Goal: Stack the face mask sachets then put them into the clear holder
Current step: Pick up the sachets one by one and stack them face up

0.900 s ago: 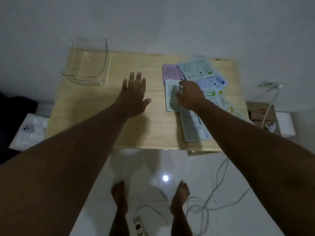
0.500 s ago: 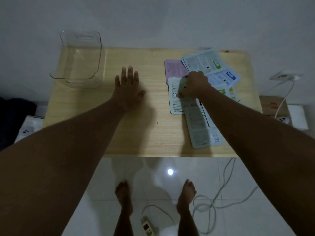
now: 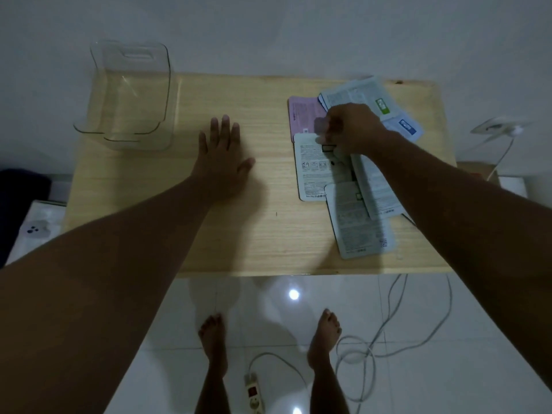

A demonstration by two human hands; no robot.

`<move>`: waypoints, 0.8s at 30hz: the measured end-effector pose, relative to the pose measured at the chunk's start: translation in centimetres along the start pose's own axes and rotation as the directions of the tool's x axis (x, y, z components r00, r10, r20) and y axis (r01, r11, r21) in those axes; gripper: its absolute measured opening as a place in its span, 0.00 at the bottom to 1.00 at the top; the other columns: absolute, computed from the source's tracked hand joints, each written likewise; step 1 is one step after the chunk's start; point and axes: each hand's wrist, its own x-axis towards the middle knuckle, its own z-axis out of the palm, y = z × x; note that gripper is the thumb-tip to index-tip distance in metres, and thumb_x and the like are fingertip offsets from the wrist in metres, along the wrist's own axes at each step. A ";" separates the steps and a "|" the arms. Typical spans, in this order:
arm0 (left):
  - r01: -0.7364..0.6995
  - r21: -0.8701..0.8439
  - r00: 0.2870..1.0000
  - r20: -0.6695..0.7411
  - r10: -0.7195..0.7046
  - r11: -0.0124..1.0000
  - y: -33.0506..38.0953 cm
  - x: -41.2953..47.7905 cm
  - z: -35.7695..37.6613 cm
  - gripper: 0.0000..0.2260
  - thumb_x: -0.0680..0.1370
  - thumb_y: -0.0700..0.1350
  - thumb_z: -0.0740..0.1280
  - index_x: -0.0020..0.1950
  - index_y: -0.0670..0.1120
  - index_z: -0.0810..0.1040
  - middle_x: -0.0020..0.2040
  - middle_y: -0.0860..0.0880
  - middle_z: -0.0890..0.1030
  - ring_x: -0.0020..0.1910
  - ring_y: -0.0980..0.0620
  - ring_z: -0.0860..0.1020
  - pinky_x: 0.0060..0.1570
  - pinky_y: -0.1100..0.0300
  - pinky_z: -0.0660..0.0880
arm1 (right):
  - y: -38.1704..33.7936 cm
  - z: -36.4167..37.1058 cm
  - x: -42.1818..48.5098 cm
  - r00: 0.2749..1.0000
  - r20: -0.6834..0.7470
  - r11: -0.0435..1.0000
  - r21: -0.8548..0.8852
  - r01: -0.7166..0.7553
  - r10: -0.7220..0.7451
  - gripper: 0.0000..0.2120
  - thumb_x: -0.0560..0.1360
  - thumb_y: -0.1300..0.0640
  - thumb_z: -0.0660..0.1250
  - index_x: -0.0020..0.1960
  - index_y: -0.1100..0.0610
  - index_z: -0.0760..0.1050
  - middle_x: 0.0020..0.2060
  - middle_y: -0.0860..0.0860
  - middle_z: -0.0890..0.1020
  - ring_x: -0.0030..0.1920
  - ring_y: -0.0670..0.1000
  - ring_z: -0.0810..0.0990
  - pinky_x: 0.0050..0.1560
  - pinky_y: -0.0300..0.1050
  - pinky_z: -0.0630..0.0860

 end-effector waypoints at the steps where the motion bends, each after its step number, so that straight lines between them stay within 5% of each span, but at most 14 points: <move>1: -0.004 -0.002 1.000 -0.009 0.003 1.000 0.0 0.0 0.0 0.36 0.81 0.60 0.50 0.79 0.40 0.42 0.80 0.38 0.41 0.78 0.36 0.37 0.74 0.38 0.40 | -0.1 0.2 -0.1 1.000 0.021 1.000 0.013 0.010 -0.010 0.19 0.68 0.45 0.77 0.55 0.47 0.76 0.57 0.52 0.81 0.62 0.58 0.77 0.67 0.64 0.69; 4: -0.019 -0.007 0.999 -0.026 0.019 1.000 0.2 0.0 0.5 0.34 0.81 0.59 0.49 0.79 0.41 0.42 0.80 0.38 0.41 0.78 0.37 0.38 0.74 0.39 0.40 | -0.4 1.3 -0.3 0.997 0.073 0.990 -0.139 0.020 -0.010 0.32 0.65 0.40 0.78 0.66 0.44 0.74 0.64 0.55 0.76 0.66 0.60 0.72 0.70 0.64 0.63; 10: -0.019 -0.015 0.999 -0.048 0.018 1.000 0.2 -0.2 0.9 0.34 0.81 0.59 0.49 0.79 0.40 0.44 0.80 0.38 0.42 0.78 0.37 0.39 0.74 0.40 0.40 | -0.6 1.3 -0.2 1.000 0.017 0.993 -0.121 0.003 -0.001 0.15 0.69 0.46 0.76 0.51 0.49 0.76 0.58 0.53 0.80 0.64 0.59 0.74 0.72 0.68 0.59; 15: -0.024 -0.004 0.999 -0.045 0.024 1.000 0.1 0.0 0.6 0.35 0.81 0.59 0.51 0.79 0.40 0.43 0.80 0.38 0.42 0.78 0.36 0.39 0.74 0.39 0.41 | -0.7 0.4 0.0 0.998 0.066 0.996 -0.088 0.000 0.005 0.19 0.73 0.48 0.73 0.62 0.53 0.78 0.55 0.52 0.81 0.59 0.56 0.76 0.68 0.64 0.66; 20: -0.019 0.016 0.999 -0.035 0.020 1.000 -0.1 0.5 0.2 0.37 0.80 0.60 0.53 0.79 0.40 0.43 0.80 0.38 0.42 0.78 0.36 0.40 0.74 0.38 0.42 | -1.7 -2.6 0.4 0.989 0.086 0.993 -0.009 0.119 -0.117 0.17 0.73 0.50 0.74 0.58 0.56 0.79 0.54 0.56 0.82 0.49 0.53 0.78 0.53 0.48 0.75; 24: -0.022 0.019 1.000 -0.021 0.022 1.000 -0.4 0.7 -0.1 0.38 0.79 0.61 0.54 0.79 0.40 0.43 0.80 0.38 0.43 0.78 0.36 0.40 0.74 0.38 0.43 | -4.1 -5.8 0.9 0.986 0.092 0.987 -0.073 0.146 -0.139 0.16 0.73 0.52 0.74 0.59 0.57 0.81 0.47 0.56 0.84 0.41 0.54 0.82 0.45 0.46 0.79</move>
